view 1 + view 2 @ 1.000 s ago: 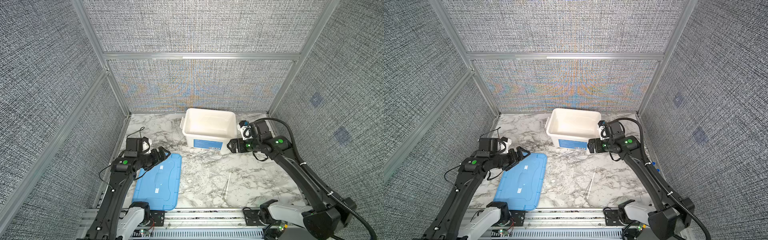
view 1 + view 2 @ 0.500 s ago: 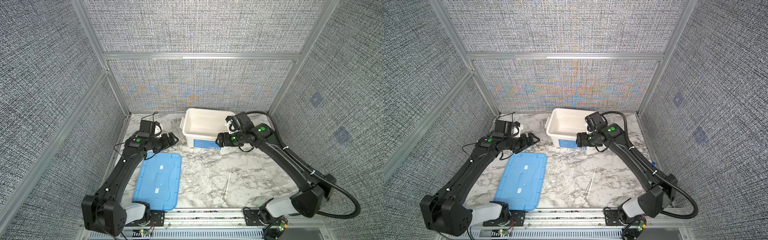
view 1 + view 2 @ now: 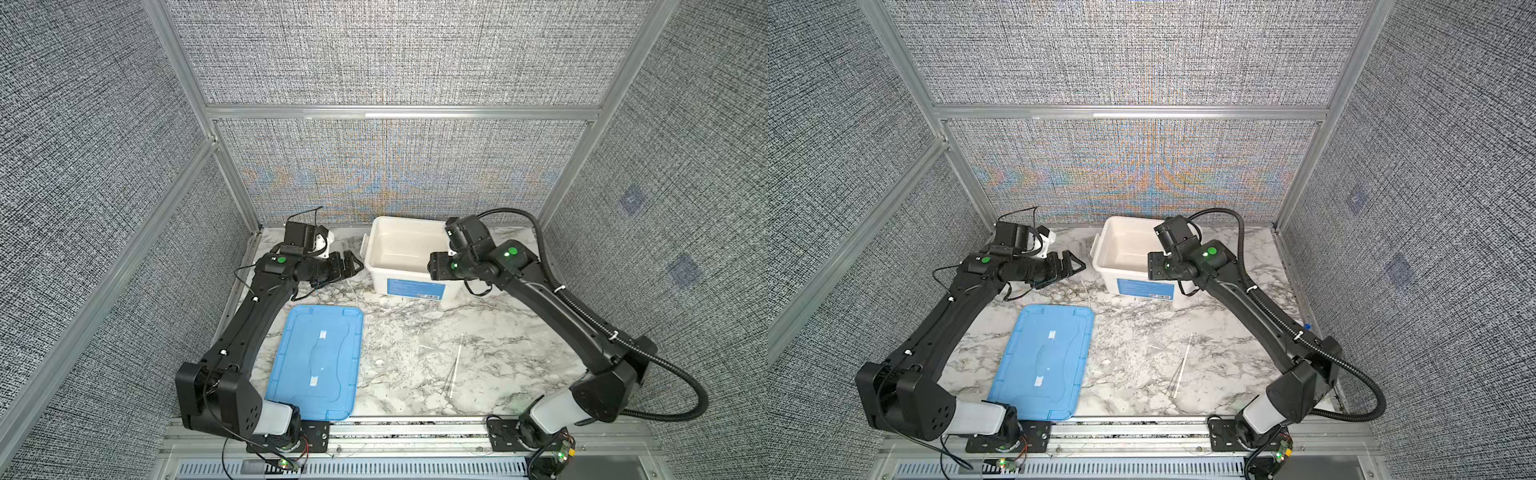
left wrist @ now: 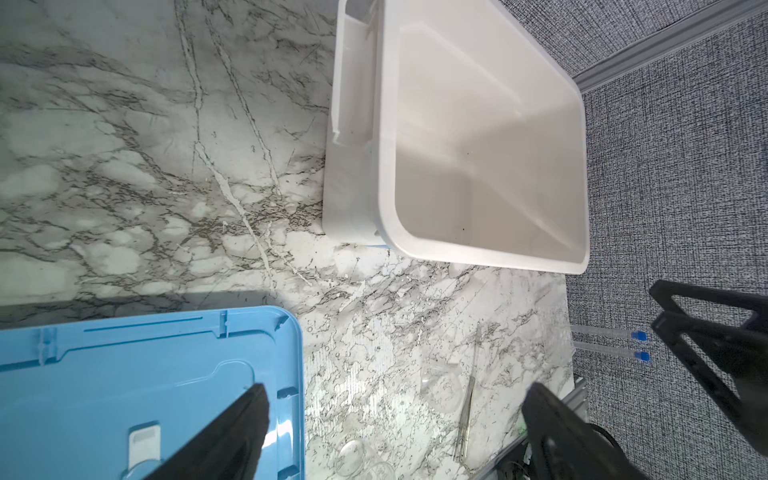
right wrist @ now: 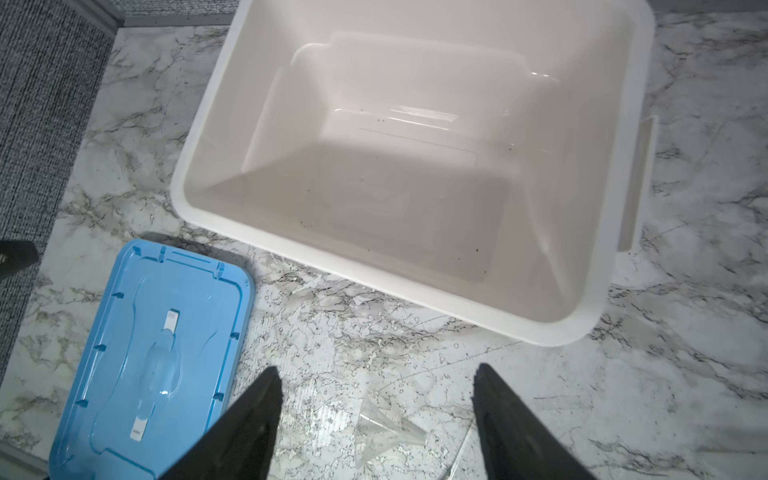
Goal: Organize the chemistry lab equipment
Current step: 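Move the right gripper toward the clear glass funnel beside the blue lid, then close the right gripper on the rim of the clear funnel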
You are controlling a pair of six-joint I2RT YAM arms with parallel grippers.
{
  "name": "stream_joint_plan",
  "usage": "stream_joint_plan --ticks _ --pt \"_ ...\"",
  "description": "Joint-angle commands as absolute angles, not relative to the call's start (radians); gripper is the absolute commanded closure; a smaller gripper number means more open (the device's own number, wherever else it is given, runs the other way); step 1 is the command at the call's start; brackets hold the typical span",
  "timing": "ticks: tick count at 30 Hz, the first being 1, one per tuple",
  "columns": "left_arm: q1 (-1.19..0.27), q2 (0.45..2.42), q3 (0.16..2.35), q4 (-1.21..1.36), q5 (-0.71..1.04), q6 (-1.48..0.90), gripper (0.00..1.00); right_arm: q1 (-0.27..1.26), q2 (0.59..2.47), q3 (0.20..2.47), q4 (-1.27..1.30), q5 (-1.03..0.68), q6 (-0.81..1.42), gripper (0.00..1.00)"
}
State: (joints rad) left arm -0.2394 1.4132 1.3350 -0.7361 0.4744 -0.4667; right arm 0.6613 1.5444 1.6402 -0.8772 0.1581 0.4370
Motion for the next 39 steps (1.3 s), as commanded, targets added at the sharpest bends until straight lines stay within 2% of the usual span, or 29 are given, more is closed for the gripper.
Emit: stream_joint_plan --ticks 1,7,11,19,23,27,34,39 --pt "-0.236 1.412 1.332 -0.771 0.368 -0.433 0.03 0.727 1.547 1.641 -0.819 0.197 0.355 0.29" --pt "-0.213 1.411 1.336 -0.792 0.240 -0.487 0.01 0.840 1.562 1.628 -0.818 0.120 0.291 0.29" --pt "-0.188 1.395 1.362 -0.815 0.076 -0.476 0.01 0.901 1.581 1.619 -0.826 0.055 0.245 0.29" --pt "-0.125 1.329 1.286 -0.729 0.043 -0.531 0.01 0.971 1.640 1.516 -0.853 -0.119 0.164 0.31" --pt "-0.119 1.329 1.268 -0.681 0.077 -0.600 0.01 0.991 1.683 1.480 -0.851 -0.139 0.131 0.32" --pt "-0.119 1.340 1.270 -0.625 0.174 -0.635 0.01 1.013 1.741 1.444 -0.807 -0.175 0.139 0.38" --pt "-0.120 1.332 1.282 -0.645 0.251 -0.632 0.01 1.045 1.848 1.434 -0.767 -0.117 0.185 0.42" --pt "-0.119 1.331 1.250 -0.630 0.298 -0.640 0.01 1.047 1.927 1.471 -0.779 -0.096 0.187 0.55"
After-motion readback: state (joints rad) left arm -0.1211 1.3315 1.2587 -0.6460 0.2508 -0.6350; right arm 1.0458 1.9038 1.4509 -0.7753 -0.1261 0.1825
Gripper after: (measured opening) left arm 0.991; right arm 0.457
